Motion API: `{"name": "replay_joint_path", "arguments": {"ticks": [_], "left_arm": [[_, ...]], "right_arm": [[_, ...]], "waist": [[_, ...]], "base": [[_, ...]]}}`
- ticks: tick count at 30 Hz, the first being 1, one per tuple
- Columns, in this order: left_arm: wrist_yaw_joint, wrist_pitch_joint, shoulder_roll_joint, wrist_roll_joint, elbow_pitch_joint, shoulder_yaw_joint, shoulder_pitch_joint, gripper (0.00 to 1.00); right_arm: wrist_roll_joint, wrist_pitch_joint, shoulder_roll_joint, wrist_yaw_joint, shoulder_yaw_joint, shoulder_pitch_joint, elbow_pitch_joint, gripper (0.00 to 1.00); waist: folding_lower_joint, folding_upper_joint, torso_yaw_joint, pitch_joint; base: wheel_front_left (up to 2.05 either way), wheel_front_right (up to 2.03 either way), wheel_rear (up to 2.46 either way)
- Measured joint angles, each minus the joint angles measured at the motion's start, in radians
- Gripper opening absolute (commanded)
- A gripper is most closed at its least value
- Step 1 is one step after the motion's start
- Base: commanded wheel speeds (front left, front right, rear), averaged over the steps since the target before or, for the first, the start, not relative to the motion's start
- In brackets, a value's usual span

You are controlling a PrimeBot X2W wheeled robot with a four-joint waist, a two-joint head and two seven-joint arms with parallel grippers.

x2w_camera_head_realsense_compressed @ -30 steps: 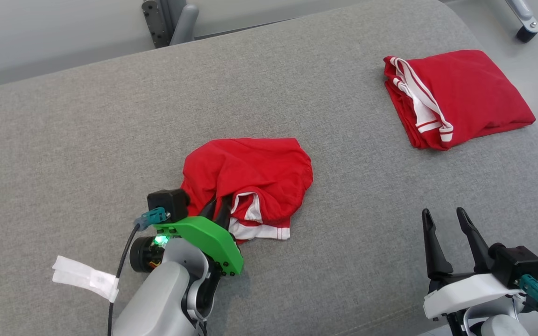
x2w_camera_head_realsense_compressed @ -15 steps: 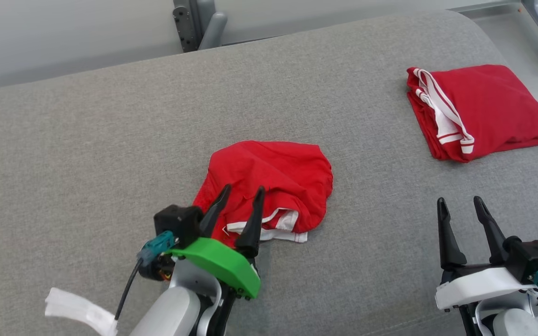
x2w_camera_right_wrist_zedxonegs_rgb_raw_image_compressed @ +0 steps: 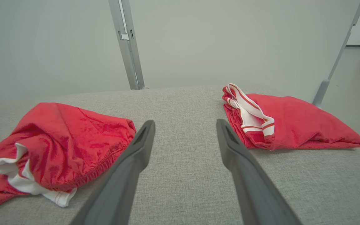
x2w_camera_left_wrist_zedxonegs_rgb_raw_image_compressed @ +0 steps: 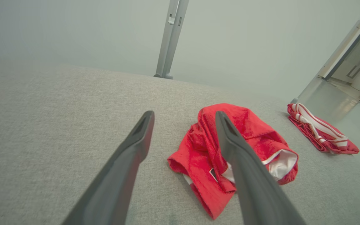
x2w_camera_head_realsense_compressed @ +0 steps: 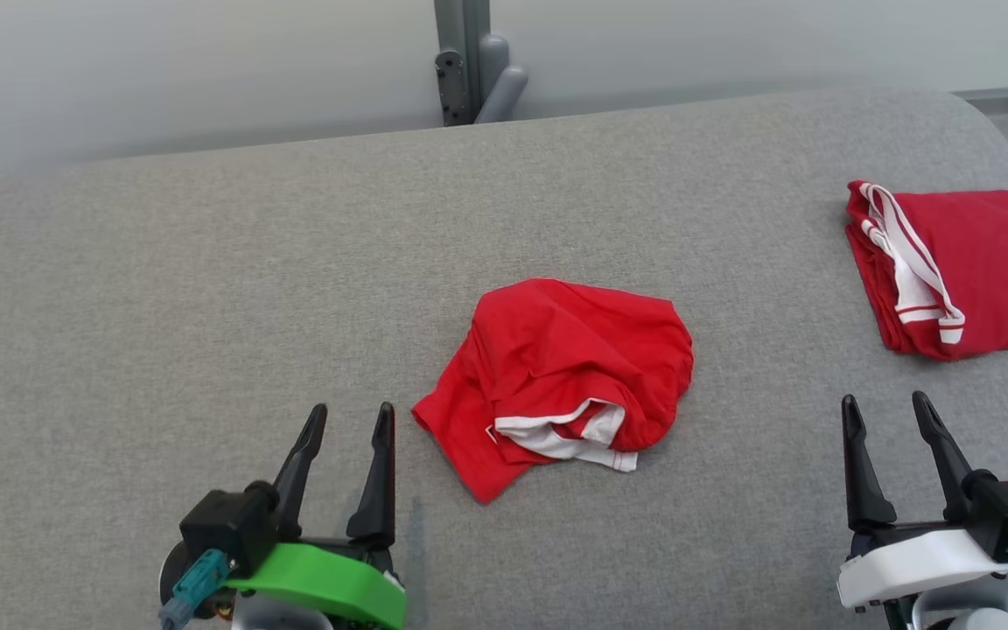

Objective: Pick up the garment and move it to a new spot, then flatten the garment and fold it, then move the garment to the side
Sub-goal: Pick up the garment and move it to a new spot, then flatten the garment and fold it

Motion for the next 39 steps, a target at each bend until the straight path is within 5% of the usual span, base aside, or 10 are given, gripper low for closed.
{"name": "replay_joint_path", "arguments": {"ticks": [9,23,39], "left_arm": [[-0.042,-0.054,0.029,0.033,0.133,0.113,0.109,1.0],[-0.275,-0.059,-0.077,0.223,0.205,0.399,0.202,1.0],[-0.319,-0.059,-0.152,0.307,0.214,0.471,0.205,1.0]], "right_arm": [[-0.009,0.0,-0.018,0.0,-0.03,0.067,0.0,1.0],[-0.014,0.0,-0.016,0.0,-0.039,0.101,0.021,1.0],[-0.013,0.0,-0.012,0.0,-0.036,0.111,0.026,1.0]], "waist": [[0.0,0.0,0.068,-0.074],[0.0,0.0,0.123,-0.123],[0.0,0.0,0.106,-0.119]], "base": [[0.0,0.0,0.0],[0.0,0.0,0.0],[0.0,0.0,0.0]]}}
